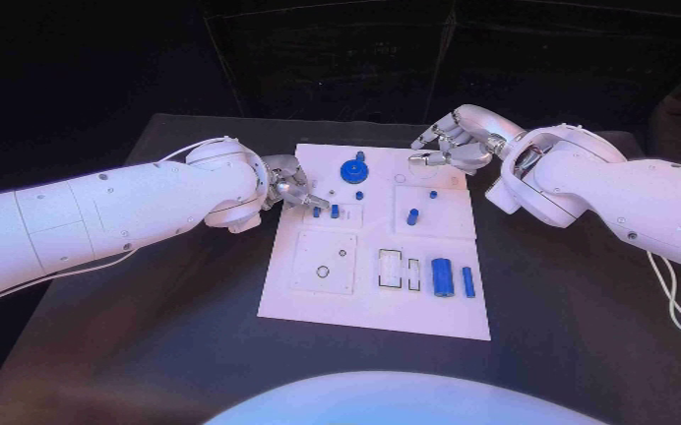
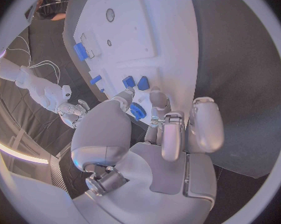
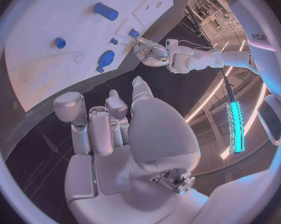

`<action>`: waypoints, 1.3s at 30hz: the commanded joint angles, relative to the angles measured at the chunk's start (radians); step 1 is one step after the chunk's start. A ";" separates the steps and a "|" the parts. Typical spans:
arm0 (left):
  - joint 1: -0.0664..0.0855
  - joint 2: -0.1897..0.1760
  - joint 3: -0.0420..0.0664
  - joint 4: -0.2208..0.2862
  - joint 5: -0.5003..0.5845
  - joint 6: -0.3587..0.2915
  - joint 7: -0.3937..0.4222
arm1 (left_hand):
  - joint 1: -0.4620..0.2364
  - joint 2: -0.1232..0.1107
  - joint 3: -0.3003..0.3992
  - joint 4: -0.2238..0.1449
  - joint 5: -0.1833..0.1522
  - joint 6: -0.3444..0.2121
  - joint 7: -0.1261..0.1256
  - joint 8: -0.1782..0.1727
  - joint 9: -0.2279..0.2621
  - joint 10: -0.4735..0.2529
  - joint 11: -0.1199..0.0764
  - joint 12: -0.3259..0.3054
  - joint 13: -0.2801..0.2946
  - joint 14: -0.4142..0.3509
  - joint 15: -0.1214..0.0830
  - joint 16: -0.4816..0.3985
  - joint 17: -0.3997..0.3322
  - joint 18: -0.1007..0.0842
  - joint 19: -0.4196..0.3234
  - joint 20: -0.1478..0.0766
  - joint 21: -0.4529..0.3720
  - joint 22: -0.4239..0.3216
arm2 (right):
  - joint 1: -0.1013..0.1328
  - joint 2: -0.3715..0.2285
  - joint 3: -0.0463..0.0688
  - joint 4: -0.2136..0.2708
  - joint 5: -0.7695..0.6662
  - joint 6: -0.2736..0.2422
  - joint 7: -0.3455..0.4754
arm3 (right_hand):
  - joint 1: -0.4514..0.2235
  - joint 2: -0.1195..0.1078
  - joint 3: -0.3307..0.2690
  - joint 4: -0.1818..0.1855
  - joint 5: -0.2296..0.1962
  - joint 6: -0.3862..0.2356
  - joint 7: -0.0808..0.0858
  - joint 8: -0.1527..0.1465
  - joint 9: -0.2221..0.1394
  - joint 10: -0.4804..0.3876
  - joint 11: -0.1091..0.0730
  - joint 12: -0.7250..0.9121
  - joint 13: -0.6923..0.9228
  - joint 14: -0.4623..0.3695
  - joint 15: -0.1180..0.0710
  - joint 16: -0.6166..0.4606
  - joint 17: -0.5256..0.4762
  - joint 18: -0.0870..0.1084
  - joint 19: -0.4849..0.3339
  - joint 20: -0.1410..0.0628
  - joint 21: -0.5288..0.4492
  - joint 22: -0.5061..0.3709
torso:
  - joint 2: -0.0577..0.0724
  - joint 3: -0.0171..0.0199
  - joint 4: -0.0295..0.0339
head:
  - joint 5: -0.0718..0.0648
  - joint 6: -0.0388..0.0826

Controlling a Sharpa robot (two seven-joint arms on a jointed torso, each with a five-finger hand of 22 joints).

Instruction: Assemble the parts on the task board

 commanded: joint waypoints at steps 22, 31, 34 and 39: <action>0.018 0.093 -0.010 -0.105 0.005 -0.228 0.505 | 0.482 0.063 -0.078 -0.108 0.002 -0.148 0.123 -0.187 -0.227 -0.367 0.120 -0.327 -0.372 -0.280 0.109 -0.712 -0.578 0.115 -0.298 0.101 -0.722 -0.661 | 0.002 0.007 0.000 -0.005 0.002 -0.005 0.006 | -0.006 0.002 -0.008 0.002 0.006 -0.004 -0.002 0.005 0.000 0.001 0.000 0.005 -0.001 0.048 -0.003 -0.003 0.006 0.014 0.004 -0.003 -0.005 -0.001 | 0.001 -0.0004 -0.0023 | -0.015 0.018; 0.018 0.170 -0.021 -0.173 -0.188 -0.195 0.558 | 0.489 0.002 -0.053 -0.160 -0.002 -0.044 0.107 -0.319 -0.336 -0.323 0.116 -0.436 -0.518 -0.226 0.100 -0.684 -0.580 0.114 -0.245 0.095 -0.753 -0.693 | 0.002 0.010 0.000 -0.006 0.002 -0.008 0.006 | -0.005 0.003 -0.008 0.002 0.007 -0.004 -0.002 0.005 0.000 0.001 0.000 0.005 -0.001 0.048 -0.003 -0.003 0.006 0.014 0.003 -0.003 -0.006 -0.002 | 0.001 0.0006 -0.0012 | -0.023 0.024; 0.018 0.190 -0.025 -0.191 -0.229 -0.176 0.556 | 0.476 -0.002 -0.059 -0.163 -0.003 -0.021 0.105 -0.342 -0.353 -0.319 0.115 -0.452 -0.544 -0.189 0.099 -0.617 -0.521 0.114 -0.224 0.093 -0.749 -0.692 | 0.002 0.012 0.000 -0.006 0.002 -0.009 0.006 | -0.003 0.005 -0.008 0.001 0.009 -0.004 -0.003 0.005 0.000 0.000 0.000 0.004 -0.002 0.047 -0.003 -0.004 0.005 0.014 0.002 -0.003 -0.007 -0.005 | 0.001 0.0003 -0.0012 | -0.025 0.026; 0.017 0.222 -0.038 -0.220 -0.282 -0.136 0.527 | 0.458 -0.002 -0.078 -0.171 -0.002 0.017 0.101 -0.381 -0.382 -0.318 0.113 -0.475 -0.586 -0.112 0.096 -0.464 -0.392 0.113 -0.171 0.089 -0.719 -0.675 | 0.002 0.015 0.000 -0.007 0.002 -0.010 0.008 | -0.002 0.006 -0.008 0.001 0.010 -0.004 -0.003 0.005 0.000 -0.001 0.000 0.004 -0.003 0.047 -0.003 -0.005 0.004 0.014 0.002 -0.003 -0.008 -0.006 | 0.001 0.0001 0.0004 | -0.026 0.025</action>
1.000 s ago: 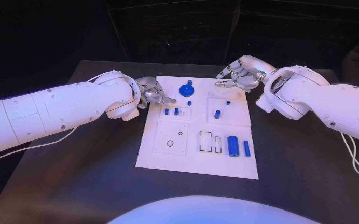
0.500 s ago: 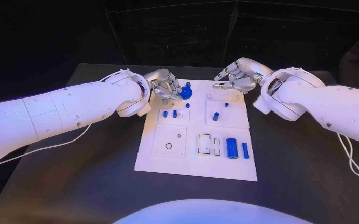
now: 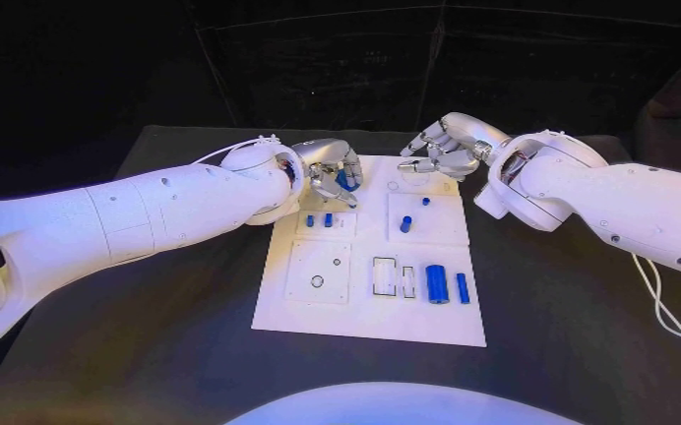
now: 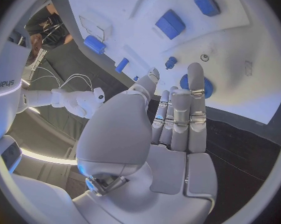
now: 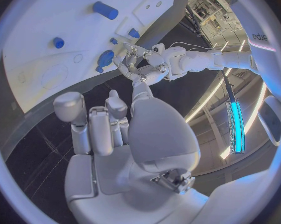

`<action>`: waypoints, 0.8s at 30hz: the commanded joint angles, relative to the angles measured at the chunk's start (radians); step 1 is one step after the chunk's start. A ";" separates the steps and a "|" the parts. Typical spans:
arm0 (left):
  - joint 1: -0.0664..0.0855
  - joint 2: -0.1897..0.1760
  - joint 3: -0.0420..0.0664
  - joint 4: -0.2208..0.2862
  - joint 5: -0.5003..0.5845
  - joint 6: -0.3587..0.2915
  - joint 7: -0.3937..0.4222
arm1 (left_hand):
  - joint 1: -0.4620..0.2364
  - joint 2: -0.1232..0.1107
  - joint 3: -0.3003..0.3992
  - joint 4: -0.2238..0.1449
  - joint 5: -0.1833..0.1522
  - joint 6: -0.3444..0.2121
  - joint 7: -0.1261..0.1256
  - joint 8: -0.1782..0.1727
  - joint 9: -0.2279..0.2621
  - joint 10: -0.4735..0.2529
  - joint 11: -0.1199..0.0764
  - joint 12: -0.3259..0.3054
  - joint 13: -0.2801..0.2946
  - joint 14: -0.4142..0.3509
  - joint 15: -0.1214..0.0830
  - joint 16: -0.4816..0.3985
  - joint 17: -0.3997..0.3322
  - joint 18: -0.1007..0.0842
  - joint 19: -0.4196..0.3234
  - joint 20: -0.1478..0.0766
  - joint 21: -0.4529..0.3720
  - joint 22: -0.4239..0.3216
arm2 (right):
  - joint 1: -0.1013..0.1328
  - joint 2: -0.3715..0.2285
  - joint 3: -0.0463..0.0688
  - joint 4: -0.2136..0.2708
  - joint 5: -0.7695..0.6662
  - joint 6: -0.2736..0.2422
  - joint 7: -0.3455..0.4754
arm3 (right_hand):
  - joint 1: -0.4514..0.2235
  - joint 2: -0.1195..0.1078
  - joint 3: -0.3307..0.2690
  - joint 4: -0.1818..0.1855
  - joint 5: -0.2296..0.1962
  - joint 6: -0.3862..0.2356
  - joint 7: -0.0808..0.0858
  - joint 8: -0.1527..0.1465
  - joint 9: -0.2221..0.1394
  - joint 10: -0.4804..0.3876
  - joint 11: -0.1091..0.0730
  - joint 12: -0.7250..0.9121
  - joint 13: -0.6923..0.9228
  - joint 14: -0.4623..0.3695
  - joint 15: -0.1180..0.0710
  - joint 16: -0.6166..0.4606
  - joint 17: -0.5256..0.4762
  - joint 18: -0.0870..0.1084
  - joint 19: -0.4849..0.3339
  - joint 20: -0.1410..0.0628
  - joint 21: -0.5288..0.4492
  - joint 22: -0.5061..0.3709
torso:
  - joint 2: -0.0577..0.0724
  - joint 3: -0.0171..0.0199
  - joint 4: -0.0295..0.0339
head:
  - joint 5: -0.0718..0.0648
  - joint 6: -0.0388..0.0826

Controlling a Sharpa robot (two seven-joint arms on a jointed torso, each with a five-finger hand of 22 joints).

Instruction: Assemble the parts on the task board

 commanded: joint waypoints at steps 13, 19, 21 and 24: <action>-0.005 0.057 -0.011 -0.053 -0.126 0.102 -0.061 | -0.015 0.023 -0.013 -0.014 0.000 0.081 -0.010 -0.058 -0.022 0.052 -0.007 -0.020 -0.064 0.121 -0.007 0.279 0.271 -0.027 0.114 -0.009 0.286 0.270 | 0.002 0.006 0.000 0.000 0.002 -0.007 0.009 | -0.002 0.006 -0.005 -0.002 0.006 -0.004 -0.003 0.005 0.000 -0.001 0.000 0.004 -0.001 0.047 -0.003 -0.005 0.003 0.014 0.002 -0.003 -0.004 -0.002 | -0.001 0.0000 0.0007 | -0.004 -0.003; -0.007 0.062 -0.011 -0.057 -0.130 0.107 -0.075 | -0.006 0.043 0.010 -0.020 0.000 0.114 -0.017 -0.065 -0.020 0.082 -0.013 -0.027 -0.079 0.132 -0.011 0.309 0.297 -0.036 0.127 -0.012 0.354 0.340 | 0.002 0.007 0.000 -0.001 0.002 -0.006 0.009 | -0.001 0.008 -0.005 -0.002 0.008 -0.004 -0.003 0.006 0.000 0.000 0.000 0.004 -0.001 0.047 -0.003 -0.005 0.004 0.014 0.002 -0.003 -0.004 -0.002 | -0.001 -0.0002 0.0020 | -0.005 -0.004; -0.007 0.063 -0.011 -0.058 -0.131 0.106 -0.077 | 0.000 0.052 0.023 -0.023 0.000 0.122 -0.019 -0.068 -0.020 0.091 -0.015 -0.030 -0.083 0.134 -0.013 0.314 0.302 -0.039 0.130 -0.013 0.374 0.361 | 0.002 0.007 0.000 -0.001 0.002 -0.006 0.010 | -0.001 0.008 -0.005 -0.002 0.008 -0.004 -0.003 0.006 0.000 0.000 0.000 0.004 -0.001 0.047 -0.003 -0.005 0.004 0.014 0.002 -0.003 -0.004 -0.002 | -0.001 -0.0004 0.0018 | -0.006 -0.004; -0.008 0.064 -0.011 -0.058 -0.131 0.106 -0.079 | 0.011 0.061 0.047 -0.031 0.000 0.134 -0.022 -0.073 -0.020 0.104 -0.018 -0.038 -0.091 0.135 -0.016 0.321 0.306 -0.044 0.133 -0.015 0.401 0.388 | 0.002 0.007 0.000 -0.001 0.002 -0.006 0.010 | -0.001 0.008 -0.005 -0.002 0.008 -0.004 -0.003 0.006 0.000 0.000 0.000 0.004 -0.001 0.047 -0.003 -0.005 0.004 0.014 0.002 -0.003 -0.004 -0.002 | -0.001 -0.0003 0.0013 | -0.006 -0.005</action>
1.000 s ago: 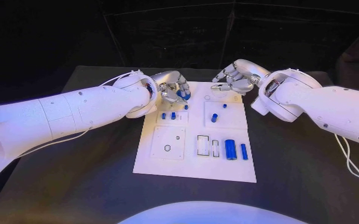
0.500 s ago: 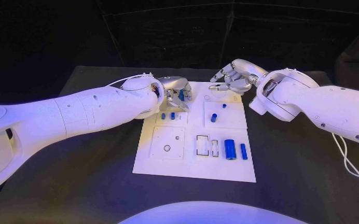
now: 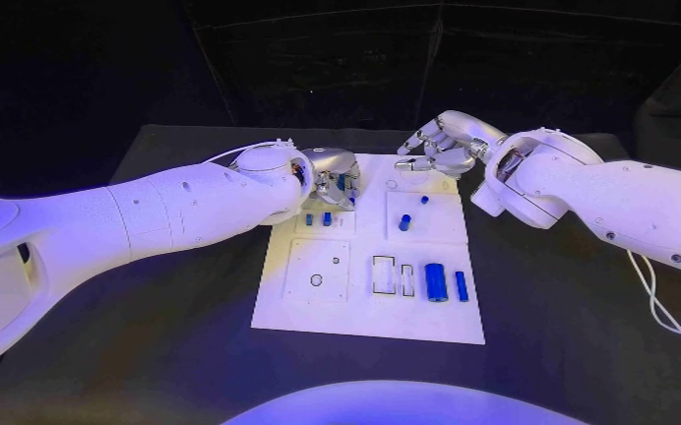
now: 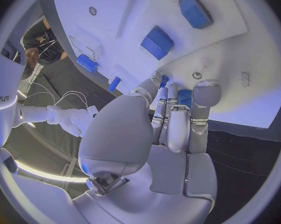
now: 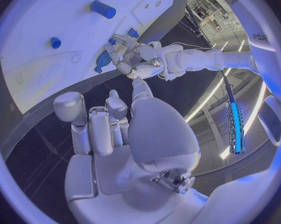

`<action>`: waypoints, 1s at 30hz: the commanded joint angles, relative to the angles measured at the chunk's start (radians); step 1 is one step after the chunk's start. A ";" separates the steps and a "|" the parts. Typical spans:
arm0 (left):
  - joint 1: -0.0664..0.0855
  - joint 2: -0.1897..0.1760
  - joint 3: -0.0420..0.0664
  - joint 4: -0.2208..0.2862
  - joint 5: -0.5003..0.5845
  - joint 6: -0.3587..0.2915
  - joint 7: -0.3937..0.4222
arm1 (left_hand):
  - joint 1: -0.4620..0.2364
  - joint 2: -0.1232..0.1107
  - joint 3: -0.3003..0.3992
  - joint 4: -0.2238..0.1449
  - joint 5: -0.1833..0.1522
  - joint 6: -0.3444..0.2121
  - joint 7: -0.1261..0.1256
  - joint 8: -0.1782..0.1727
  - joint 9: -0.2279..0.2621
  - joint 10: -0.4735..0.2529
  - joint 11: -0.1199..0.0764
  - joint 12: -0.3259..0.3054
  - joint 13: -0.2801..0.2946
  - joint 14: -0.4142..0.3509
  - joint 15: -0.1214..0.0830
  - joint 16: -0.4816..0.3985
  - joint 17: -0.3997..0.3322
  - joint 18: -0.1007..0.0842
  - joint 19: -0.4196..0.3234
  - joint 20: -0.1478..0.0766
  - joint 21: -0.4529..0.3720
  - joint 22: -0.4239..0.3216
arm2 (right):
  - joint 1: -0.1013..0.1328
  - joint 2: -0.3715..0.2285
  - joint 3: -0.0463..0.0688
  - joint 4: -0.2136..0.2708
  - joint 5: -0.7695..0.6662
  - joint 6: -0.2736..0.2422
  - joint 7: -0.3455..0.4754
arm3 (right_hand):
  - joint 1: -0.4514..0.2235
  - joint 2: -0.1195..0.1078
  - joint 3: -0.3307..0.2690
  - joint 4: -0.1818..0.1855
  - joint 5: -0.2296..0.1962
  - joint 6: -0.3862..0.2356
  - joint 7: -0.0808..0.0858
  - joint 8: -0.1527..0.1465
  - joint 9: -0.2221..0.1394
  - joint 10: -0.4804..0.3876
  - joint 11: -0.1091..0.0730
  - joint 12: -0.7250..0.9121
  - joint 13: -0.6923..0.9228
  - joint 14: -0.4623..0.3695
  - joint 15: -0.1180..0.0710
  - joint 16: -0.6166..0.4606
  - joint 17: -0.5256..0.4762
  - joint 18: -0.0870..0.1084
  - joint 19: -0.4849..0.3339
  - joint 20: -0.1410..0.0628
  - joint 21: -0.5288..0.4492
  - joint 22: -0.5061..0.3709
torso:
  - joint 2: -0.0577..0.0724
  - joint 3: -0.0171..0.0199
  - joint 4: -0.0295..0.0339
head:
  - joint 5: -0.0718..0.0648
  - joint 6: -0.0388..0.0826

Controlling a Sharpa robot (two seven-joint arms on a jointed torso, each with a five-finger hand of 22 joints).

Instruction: Assemble the parts on the task board

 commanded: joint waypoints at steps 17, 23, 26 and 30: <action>-0.002 0.004 0.000 0.002 -0.016 0.017 -0.019 | -0.013 0.007 0.122 -0.030 0.000 0.075 -0.012 -0.031 0.004 0.093 -0.015 -0.045 -0.038 0.011 -0.012 0.030 0.010 -0.022 0.005 -0.006 0.099 0.109 | 0.002 0.001 0.000 0.001 0.002 -0.004 0.010 | 0.001 0.009 -0.005 -0.002 0.005 -0.004 -0.003 0.006 0.000 0.001 0.000 0.007 0.002 0.048 -0.003 -0.004 0.006 0.014 0.003 -0.003 -0.003 0.001 | -0.001 0.0005 0.0007 | -0.001 -0.002; -0.004 -0.010 0.002 0.017 -0.015 -0.035 -0.004 | -0.015 0.004 0.159 -0.044 0.000 0.091 -0.011 -0.041 0.005 0.115 -0.017 -0.061 -0.043 0.018 -0.015 0.038 0.017 -0.026 0.008 -0.009 0.123 0.134 | 0.002 0.001 0.000 0.000 0.002 -0.005 0.010 | 0.001 0.009 -0.005 -0.002 0.005 -0.004 -0.003 0.006 0.000 0.001 0.000 0.007 0.002 0.048 -0.003 -0.004 0.006 0.014 0.003 -0.003 -0.003 0.001 | -0.001 -0.0006 0.0019 | -0.002 0.001; -0.003 -0.026 0.006 0.034 -0.011 -0.060 0.004 | -0.020 0.000 0.169 -0.047 0.000 0.096 -0.009 -0.045 0.005 0.121 -0.017 -0.067 -0.044 0.019 -0.014 0.039 0.017 -0.027 0.010 -0.010 0.131 0.144 | 0.002 0.000 0.000 0.000 0.002 -0.005 0.011 | 0.001 0.009 -0.005 -0.002 0.005 -0.004 -0.003 0.006 0.000 0.001 0.000 0.007 0.002 0.048 -0.003 -0.004 0.006 0.014 0.003 -0.003 -0.003 0.001 | -0.001 -0.0002 0.0020 | -0.002 0.004; -0.003 -0.051 0.028 0.062 0.018 -0.090 0.014 | -0.026 -0.004 0.179 -0.050 0.000 0.100 -0.007 -0.050 0.005 0.127 -0.016 -0.074 -0.045 0.021 -0.014 0.040 0.017 -0.028 0.011 -0.010 0.139 0.152 | 0.002 -0.001 0.000 -0.001 0.002 -0.006 0.011 | 0.001 0.009 -0.005 -0.002 0.005 -0.004 -0.003 0.006 0.000 0.001 0.000 0.007 0.002 0.048 -0.003 -0.004 0.006 0.014 0.003 -0.003 -0.003 0.001 | -0.002 0.0002 0.0025 | -0.003 0.007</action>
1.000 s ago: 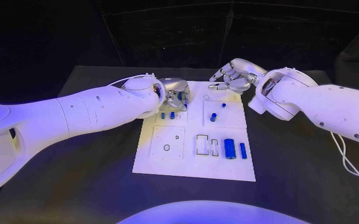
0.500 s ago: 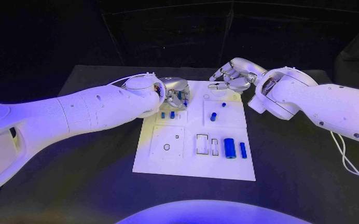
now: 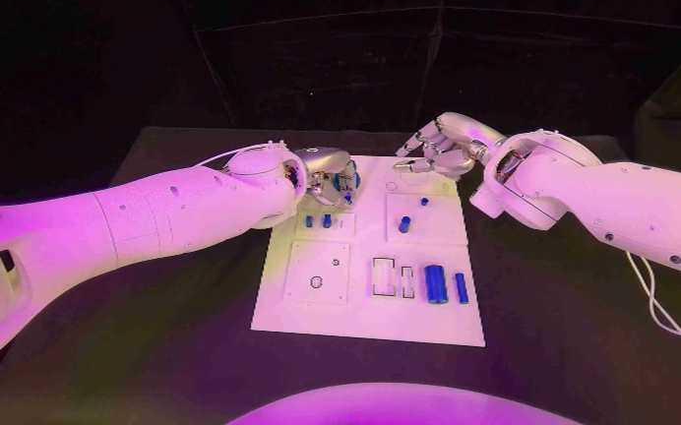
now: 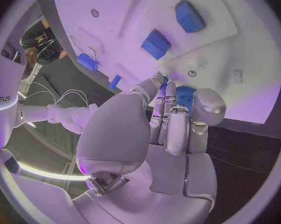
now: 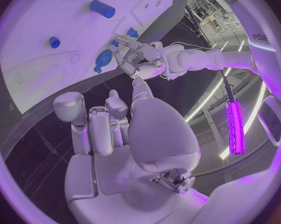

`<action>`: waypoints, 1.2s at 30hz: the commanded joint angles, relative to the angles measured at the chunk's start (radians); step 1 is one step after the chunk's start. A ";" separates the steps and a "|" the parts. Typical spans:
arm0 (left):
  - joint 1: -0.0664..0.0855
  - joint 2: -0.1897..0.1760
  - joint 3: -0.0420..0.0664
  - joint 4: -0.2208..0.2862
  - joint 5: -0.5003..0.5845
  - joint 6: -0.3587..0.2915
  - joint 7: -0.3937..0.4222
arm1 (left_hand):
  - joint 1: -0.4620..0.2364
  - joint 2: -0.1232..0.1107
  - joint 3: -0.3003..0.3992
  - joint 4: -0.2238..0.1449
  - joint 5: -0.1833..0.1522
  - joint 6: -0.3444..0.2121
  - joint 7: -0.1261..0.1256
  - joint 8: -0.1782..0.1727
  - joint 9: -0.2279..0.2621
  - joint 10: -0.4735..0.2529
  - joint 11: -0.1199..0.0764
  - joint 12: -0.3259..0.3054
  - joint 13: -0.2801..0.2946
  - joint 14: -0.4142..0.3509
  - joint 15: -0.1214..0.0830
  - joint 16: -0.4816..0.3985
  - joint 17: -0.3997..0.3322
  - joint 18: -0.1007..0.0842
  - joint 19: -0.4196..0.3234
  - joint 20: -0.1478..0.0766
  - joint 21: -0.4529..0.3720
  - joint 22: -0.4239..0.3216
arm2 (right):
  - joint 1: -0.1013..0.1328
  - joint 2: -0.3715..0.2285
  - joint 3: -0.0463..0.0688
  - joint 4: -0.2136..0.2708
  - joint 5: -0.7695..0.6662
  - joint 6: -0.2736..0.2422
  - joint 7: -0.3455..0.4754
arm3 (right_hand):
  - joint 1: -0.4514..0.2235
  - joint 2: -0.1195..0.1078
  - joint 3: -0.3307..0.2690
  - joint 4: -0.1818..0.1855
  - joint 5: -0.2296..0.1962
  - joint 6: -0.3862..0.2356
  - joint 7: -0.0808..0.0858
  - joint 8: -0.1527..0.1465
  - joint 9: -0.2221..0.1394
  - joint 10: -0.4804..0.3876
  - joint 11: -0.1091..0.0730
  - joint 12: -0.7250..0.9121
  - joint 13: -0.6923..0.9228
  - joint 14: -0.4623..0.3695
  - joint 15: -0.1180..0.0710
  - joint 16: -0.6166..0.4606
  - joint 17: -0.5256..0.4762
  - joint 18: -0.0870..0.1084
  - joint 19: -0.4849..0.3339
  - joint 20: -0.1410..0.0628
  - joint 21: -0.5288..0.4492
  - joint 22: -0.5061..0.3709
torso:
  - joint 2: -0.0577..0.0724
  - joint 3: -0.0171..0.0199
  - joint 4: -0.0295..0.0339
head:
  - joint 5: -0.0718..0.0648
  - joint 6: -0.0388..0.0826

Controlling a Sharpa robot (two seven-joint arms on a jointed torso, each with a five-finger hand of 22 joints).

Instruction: Assemble the parts on the task board

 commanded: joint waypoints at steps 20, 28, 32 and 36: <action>0.008 -0.171 0.046 0.136 0.088 -0.029 -0.005 | -0.033 -0.016 0.027 -0.004 0.000 0.023 0.001 -0.019 0.002 0.024 -0.002 -0.023 -0.003 0.015 -0.007 0.004 -0.008 -0.017 0.009 -0.004 0.026 0.028 | 0.002 -0.008 0.000 0.003 0.002 -0.004 0.001 | 0.001 0.009 -0.005 -0.002 0.005 -0.004 -0.003 0.006 0.000 0.001 0.000 0.003 0.001 0.048 -0.003 -0.004 0.006 0.014 0.003 -0.003 -0.003 0.001 | 0.001 -0.0009 0.0011 | -0.001 0.006; -0.001 -0.160 0.045 0.102 0.088 -0.007 -0.002 | -0.035 -0.017 0.028 -0.003 0.000 0.023 0.000 -0.020 0.002 0.025 -0.003 -0.025 -0.003 0.015 -0.007 0.004 -0.009 -0.017 0.008 -0.004 0.026 0.028 | 0.002 -0.008 0.000 0.003 0.002 -0.004 0.001 | 0.001 0.009 -0.005 -0.002 0.005 -0.004 -0.003 0.006 0.000 0.001 0.000 0.003 0.001 0.048 -0.003 -0.004 0.006 0.014 0.003 -0.003 -0.003 0.001 | 0.002 -0.0005 -0.0021 | 0.003 0.005; -0.011 -0.150 0.044 0.081 0.088 0.001 0.000 | -0.038 -0.020 0.028 -0.004 0.000 0.023 0.000 -0.021 0.002 0.025 -0.002 -0.027 -0.003 0.015 -0.007 0.003 -0.011 -0.016 0.008 -0.004 0.026 0.028 | 0.002 -0.008 0.000 0.002 0.002 -0.007 -0.001 | 0.002 0.010 -0.006 -0.002 0.007 -0.003 -0.003 0.007 0.000 0.001 0.000 0.003 0.000 0.048 -0.004 -0.004 0.005 0.014 0.003 -0.003 -0.004 0.000 | 0.001 0.0000 -0.0020 | 0.002 0.002; -0.017 -0.145 0.044 0.072 0.088 0.008 0.002 | -0.039 -0.021 0.029 -0.003 0.000 0.023 0.000 -0.022 0.002 0.026 -0.002 -0.028 -0.003 0.015 -0.007 0.003 -0.012 -0.016 0.007 -0.004 0.025 0.028 | 0.002 -0.008 0.000 0.002 0.002 -0.009 -0.002 | 0.002 0.010 -0.006 -0.002 0.008 -0.002 -0.003 0.007 0.000 0.001 0.000 0.003 0.000 0.048 -0.004 -0.005 0.005 0.014 0.003 -0.003 -0.004 -0.001 | 0.001 0.0001 -0.0008 | 0.002 0.000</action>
